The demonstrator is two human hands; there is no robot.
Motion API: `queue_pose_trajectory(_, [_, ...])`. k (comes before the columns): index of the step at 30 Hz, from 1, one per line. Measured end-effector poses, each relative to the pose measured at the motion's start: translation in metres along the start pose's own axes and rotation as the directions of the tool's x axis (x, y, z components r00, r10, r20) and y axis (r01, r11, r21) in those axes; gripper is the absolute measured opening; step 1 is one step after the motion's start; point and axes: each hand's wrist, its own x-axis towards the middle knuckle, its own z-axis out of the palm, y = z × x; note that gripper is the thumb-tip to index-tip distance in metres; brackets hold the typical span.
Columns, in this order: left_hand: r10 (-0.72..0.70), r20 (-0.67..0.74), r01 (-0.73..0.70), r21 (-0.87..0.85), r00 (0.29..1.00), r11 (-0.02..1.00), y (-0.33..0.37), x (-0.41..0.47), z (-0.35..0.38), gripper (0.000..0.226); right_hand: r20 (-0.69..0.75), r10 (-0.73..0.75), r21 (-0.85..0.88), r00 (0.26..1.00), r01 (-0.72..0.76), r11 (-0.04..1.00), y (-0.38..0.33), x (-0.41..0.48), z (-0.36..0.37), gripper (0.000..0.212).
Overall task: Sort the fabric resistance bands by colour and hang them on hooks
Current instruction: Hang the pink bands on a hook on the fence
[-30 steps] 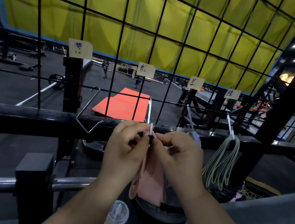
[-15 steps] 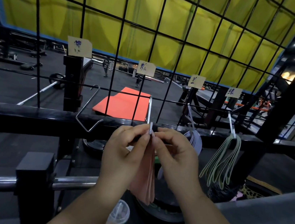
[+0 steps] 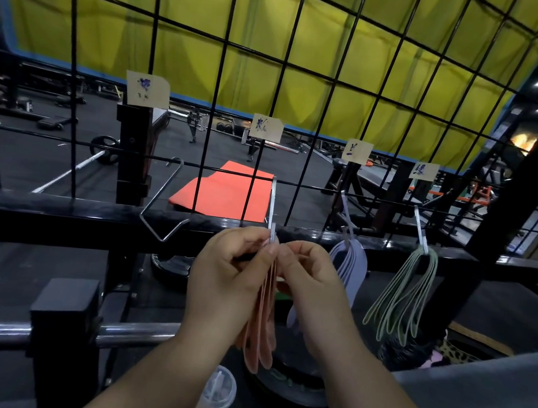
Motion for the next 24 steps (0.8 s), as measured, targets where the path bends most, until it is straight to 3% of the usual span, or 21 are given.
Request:
queue_pose_trajectory(2, [-0.013, 0.012, 0.014, -0.033, 1.0, 0.999, 0.004, 0.0, -0.001, 0.01, 0.013, 0.069, 0.06, 0.998, -0.07, 0.996, 0.002, 0.002, 0.001, 0.057])
queue_pose_trajectory(5, [-0.011, 0.031, 0.014, -0.093, 0.999, 0.996, 0.015, -0.002, -0.002, 0.024, 0.049, 0.127, 0.122, 0.991, -0.132, 0.984, 0.004, 0.005, 0.0, 0.05])
queue_pose_trajectory(14, [0.027, 0.017, -0.025, -0.096, 1.0, 0.995, 0.016, -0.001, -0.004, 0.03, 0.164, 0.11, 0.15, 0.98, -0.135, 0.979, -0.003, 0.006, -0.002, 0.055])
queue_pose_trajectory(18, [0.038, -0.03, -0.04, -0.067, 0.999, 0.997, 0.0, -0.006, -0.001, 0.009, 0.159, 0.106, 0.19, 0.982, -0.136, 0.972, -0.001, 0.003, 0.001, 0.051])
queue_pose_trajectory(21, [0.078, -0.057, -0.078, 0.012, 0.995, 0.997, -0.017, -0.009, 0.004, 0.039, 0.16, 0.123, 0.164, 0.979, -0.15, 0.975, 0.002, 0.003, 0.003, 0.049])
queue_pose_trajectory(24, [0.132, -0.085, -0.125, 0.088, 0.988, 0.988, -0.021, -0.015, 0.007, 0.052, 0.168, 0.137, 0.14, 0.976, -0.161, 0.977, 0.005, 0.002, 0.003, 0.034])
